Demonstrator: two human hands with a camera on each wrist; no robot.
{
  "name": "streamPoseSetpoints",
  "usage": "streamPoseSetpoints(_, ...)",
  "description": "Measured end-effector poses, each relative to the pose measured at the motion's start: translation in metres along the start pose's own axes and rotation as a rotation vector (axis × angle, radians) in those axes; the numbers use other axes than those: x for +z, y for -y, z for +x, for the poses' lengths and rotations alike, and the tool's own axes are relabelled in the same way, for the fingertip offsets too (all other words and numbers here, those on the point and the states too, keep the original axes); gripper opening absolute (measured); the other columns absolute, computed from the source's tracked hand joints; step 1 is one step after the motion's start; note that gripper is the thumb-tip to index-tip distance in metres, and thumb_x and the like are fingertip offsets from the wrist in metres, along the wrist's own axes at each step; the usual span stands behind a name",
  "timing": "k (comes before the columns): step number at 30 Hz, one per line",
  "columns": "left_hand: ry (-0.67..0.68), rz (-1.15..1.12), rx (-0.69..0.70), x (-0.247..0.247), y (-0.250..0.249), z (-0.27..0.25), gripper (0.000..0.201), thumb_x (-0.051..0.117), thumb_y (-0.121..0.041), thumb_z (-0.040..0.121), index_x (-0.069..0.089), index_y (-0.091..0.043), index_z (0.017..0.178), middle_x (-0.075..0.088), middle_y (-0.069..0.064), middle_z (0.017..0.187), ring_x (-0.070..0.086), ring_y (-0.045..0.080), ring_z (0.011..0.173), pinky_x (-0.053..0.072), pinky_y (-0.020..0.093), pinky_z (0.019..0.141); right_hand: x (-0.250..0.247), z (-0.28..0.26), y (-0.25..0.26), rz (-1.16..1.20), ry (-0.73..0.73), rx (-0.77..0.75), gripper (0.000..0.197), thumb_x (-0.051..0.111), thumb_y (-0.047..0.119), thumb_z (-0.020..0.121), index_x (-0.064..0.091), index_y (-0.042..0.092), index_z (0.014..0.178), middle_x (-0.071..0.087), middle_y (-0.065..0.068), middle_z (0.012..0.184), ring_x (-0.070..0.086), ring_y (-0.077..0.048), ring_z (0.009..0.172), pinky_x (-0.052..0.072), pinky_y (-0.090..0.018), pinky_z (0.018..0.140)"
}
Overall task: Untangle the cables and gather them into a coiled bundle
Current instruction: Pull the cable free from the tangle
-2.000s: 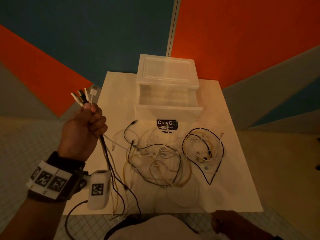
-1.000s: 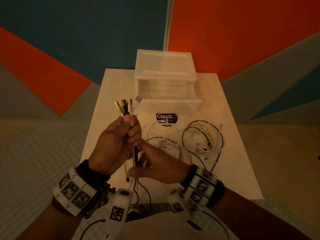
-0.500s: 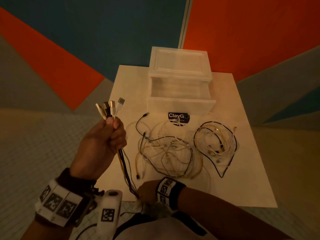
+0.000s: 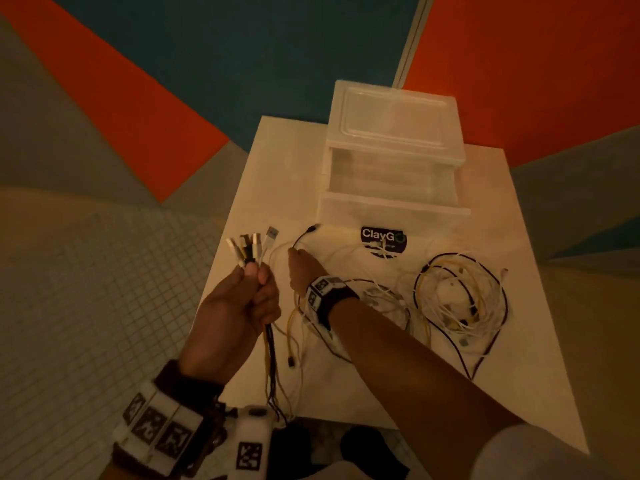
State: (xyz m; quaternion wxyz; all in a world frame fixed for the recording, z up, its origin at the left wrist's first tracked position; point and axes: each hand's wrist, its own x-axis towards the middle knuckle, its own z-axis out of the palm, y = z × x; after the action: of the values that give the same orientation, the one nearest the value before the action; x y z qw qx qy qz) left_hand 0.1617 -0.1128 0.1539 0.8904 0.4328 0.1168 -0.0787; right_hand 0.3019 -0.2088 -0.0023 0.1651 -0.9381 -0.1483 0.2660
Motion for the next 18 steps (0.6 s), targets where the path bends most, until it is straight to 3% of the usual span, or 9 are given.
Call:
streamPoseSetpoints(2, -0.016, -0.003, -0.013, 0.001, 0.006, 0.009, 0.026, 0.037, -0.025, 0.101, 0.048, -0.013, 0.081, 0.033, -0.002, 0.066, 0.029, 0.008, 0.053, 0.028, 0.023, 0.051, 0.016, 0.015, -0.003, -0.021, -0.041, 0.032, 0.056, 0.041, 0.021, 0.101, 0.019, -0.005, 0.146, 0.034, -0.021, 0.148, 0.036, -0.034, 0.135, 0.029, -0.041, 0.112)
streamPoseSetpoints(5, -0.024, 0.013, -0.039, 0.001, 0.014, 0.023, 0.022, 0.042, -0.028, 0.097, 0.048, -0.012, 0.083, 0.032, -0.001, 0.067, 0.027, 0.009, 0.054, 0.028, 0.023, 0.052, 0.023, 0.022, -0.006, -0.094, -0.069, 0.036, 0.035, 0.047, 0.017, 0.096, 0.045, 0.004, 0.129, 0.049, -0.020, 0.130, 0.051, -0.035, 0.117, 0.045, -0.044, 0.096)
streamPoseSetpoints(7, -0.023, 0.025, -0.054, 0.001, 0.018, 0.031, 0.023, 0.043, -0.031, 0.095, 0.048, -0.011, 0.085, 0.032, 0.000, 0.068, 0.025, 0.010, 0.055, 0.028, 0.024, 0.053, 0.029, 0.028, -0.011, -0.072, -0.082, 0.039, 0.031, 0.055, 0.018, 0.092, 0.050, 0.006, 0.120, 0.056, -0.018, 0.120, 0.058, -0.035, 0.106, 0.052, -0.045, 0.087)
streamPoseSetpoints(10, -0.022, 0.039, -0.066, 0.001, 0.020, 0.040, 0.024, 0.044, -0.032, 0.094, 0.049, -0.010, 0.087, 0.032, 0.000, 0.068, 0.025, 0.011, 0.055, 0.028, 0.024, 0.052, 0.025, 0.029, -0.012, -0.054, -0.090, 0.035, 0.037, 0.056, 0.024, 0.092, 0.048, 0.005, 0.122, 0.057, -0.017, 0.121, 0.059, -0.034, 0.106, 0.051, -0.047, 0.090)
streamPoseSetpoints(12, -0.032, 0.037, -0.069, 0.000, 0.020, 0.043, 0.020, 0.043, -0.026, 0.096, 0.049, -0.009, 0.087, 0.032, 0.000, 0.068, 0.026, 0.010, 0.055, 0.029, 0.023, 0.052, 0.008, 0.021, -0.013, -0.020, -0.120, 0.027, 0.036, 0.048, 0.023, 0.097, 0.048, 0.001, 0.126, 0.053, -0.020, 0.130, 0.054, -0.036, 0.114, 0.047, -0.045, 0.096)
streamPoseSetpoints(14, -0.067, 0.016, -0.078, -0.002, 0.019, 0.045, 0.019, 0.040, -0.019, 0.100, 0.049, -0.009, 0.087, 0.034, 0.000, 0.067, 0.029, 0.009, 0.054, 0.031, 0.022, 0.051, -0.016, 0.012, -0.019, 0.248, -0.224, 0.038, 0.029, 0.041, 0.016, 0.099, 0.054, -0.002, 0.118, 0.058, -0.021, 0.122, 0.055, -0.036, 0.112, 0.044, -0.039, 0.090)
streamPoseSetpoints(15, -0.090, 0.010, -0.086, -0.002, 0.019, 0.046, 0.020, 0.038, -0.018, 0.101, 0.049, -0.008, 0.087, 0.034, 0.000, 0.066, 0.029, 0.009, 0.054, 0.032, 0.022, 0.051, -0.028, 0.004, -0.024, 0.412, -0.275, 0.058, 0.025, 0.042, 0.015, 0.098, 0.058, -0.001, 0.111, 0.063, -0.018, 0.109, 0.059, -0.033, 0.100, 0.044, -0.036, 0.081)
streamPoseSetpoints(18, -0.133, 0.013, -0.107, -0.001, 0.024, 0.053, 0.024, 0.035, -0.017, 0.102, 0.051, -0.007, 0.088, 0.035, 0.000, 0.065, 0.030, 0.010, 0.054, 0.032, 0.022, 0.051, -0.054, -0.038, -0.038, 0.885, -0.333, 0.064, 0.021, 0.044, 0.016, 0.098, 0.063, 0.007, 0.096, 0.059, 0.015, 0.069, 0.049, -0.006, 0.061, 0.035, -0.023, 0.058)
